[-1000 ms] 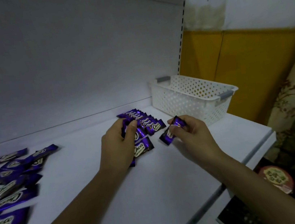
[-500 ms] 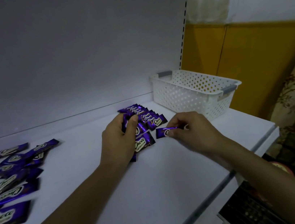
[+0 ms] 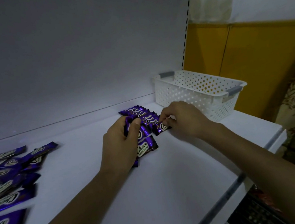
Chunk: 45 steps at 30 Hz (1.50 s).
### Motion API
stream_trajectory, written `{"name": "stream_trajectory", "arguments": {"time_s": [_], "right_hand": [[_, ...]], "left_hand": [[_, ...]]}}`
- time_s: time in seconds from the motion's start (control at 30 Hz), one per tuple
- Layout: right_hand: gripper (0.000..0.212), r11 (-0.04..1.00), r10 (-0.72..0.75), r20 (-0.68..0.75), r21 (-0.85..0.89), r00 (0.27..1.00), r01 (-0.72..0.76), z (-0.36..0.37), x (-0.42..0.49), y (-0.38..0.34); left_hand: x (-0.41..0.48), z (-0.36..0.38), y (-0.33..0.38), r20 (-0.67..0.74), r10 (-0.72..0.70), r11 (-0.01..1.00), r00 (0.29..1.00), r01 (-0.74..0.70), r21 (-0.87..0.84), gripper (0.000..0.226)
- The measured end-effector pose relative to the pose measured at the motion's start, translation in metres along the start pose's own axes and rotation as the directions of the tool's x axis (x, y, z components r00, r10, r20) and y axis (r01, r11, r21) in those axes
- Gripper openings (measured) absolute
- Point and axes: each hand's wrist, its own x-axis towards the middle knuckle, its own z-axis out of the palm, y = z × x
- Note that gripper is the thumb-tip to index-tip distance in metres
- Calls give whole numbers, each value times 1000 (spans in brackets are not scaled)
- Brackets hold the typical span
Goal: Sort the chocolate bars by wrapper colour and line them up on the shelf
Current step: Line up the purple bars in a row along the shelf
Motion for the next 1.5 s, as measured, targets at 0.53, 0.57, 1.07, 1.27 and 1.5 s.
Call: {"name": "stream_trajectory", "arguments": {"time_s": [0.53,0.57,1.07,1.27,1.5], "right_hand": [[51,885,244,-53,420,968,-200,32,-16,13],[51,886,236,-49,420,971,-194,32,-17,13],[41,881,243,-107,439,964,-173,29,-20,7],[29,803,-40,-239,571,970,174,18,-31,-30],[25,607,-83,-88,785,993,121,18,-29,-37]], "left_hand": [[0,-1,-1,-34,-39,999,999,38,-37,23],[0,-1,-1,-33,-40,998,999,39,-42,23],[0,-2,1,-42,-59,995,997,55,-81,23],[2,0,0,-78,-66,990,995,56,-127,17],[8,-4,-5,-141,-125,972,982,93,-214,17]]}}
